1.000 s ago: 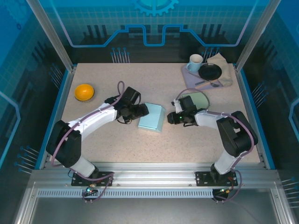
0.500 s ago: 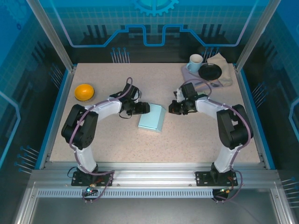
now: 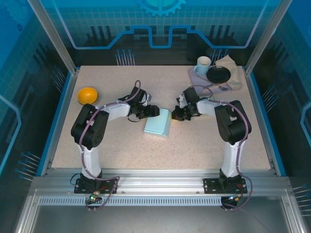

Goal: Fold the paper box

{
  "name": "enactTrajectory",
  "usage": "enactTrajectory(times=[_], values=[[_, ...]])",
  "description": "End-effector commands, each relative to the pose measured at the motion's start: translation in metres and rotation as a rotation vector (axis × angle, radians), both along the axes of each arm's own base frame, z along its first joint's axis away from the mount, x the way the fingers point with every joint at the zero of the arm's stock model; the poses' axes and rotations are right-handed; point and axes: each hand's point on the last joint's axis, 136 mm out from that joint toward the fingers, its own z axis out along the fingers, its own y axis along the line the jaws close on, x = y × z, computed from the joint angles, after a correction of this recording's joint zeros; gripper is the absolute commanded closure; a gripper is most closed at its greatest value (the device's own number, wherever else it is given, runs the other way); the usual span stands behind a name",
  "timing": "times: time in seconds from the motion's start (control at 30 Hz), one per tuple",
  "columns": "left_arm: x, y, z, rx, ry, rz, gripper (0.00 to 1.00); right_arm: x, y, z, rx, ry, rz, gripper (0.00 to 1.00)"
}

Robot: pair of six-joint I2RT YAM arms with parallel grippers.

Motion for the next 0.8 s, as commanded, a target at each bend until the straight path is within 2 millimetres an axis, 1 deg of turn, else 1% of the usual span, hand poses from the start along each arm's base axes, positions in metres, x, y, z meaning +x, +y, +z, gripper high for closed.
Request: enactTrajectory(times=[0.0,0.1,0.17,0.23,0.27,0.33,0.43,0.57,0.67,0.77], values=[[-0.006,-0.036,0.002,-0.097,0.021,-0.069,0.32,-0.001,0.036,0.009,0.100,-0.020,0.099,1.00],[-0.019,-0.066,0.005,-0.157,0.031,-0.131,0.32,-0.004,0.062,0.023,0.180,-0.047,0.162,1.00],[-0.031,-0.092,0.008,-0.207,0.044,-0.183,0.32,-0.007,0.079,0.036,0.242,-0.081,0.208,1.00],[-0.044,-0.113,0.009,-0.259,0.069,-0.220,0.32,-0.009,0.094,0.054,0.327,-0.122,0.248,1.00],[-0.051,-0.124,0.010,-0.291,0.079,-0.236,0.32,-0.010,0.100,0.062,0.370,-0.135,0.256,1.00],[-0.061,-0.139,0.012,-0.344,0.097,-0.251,0.33,-0.010,0.105,0.075,0.422,-0.157,0.258,1.00],[-0.073,-0.153,0.016,-0.406,0.118,-0.267,0.33,-0.008,0.106,0.088,0.439,-0.202,0.261,1.00],[-0.080,-0.164,0.018,-0.436,0.151,-0.304,0.33,-0.010,0.105,0.094,0.426,-0.225,0.285,1.00],[-0.081,-0.169,0.021,-0.449,0.165,-0.320,0.34,-0.013,0.106,0.096,0.414,-0.231,0.308,1.00],[-0.081,-0.168,0.024,-0.434,0.163,-0.319,0.34,-0.016,0.104,0.100,0.410,-0.230,0.309,1.00]])
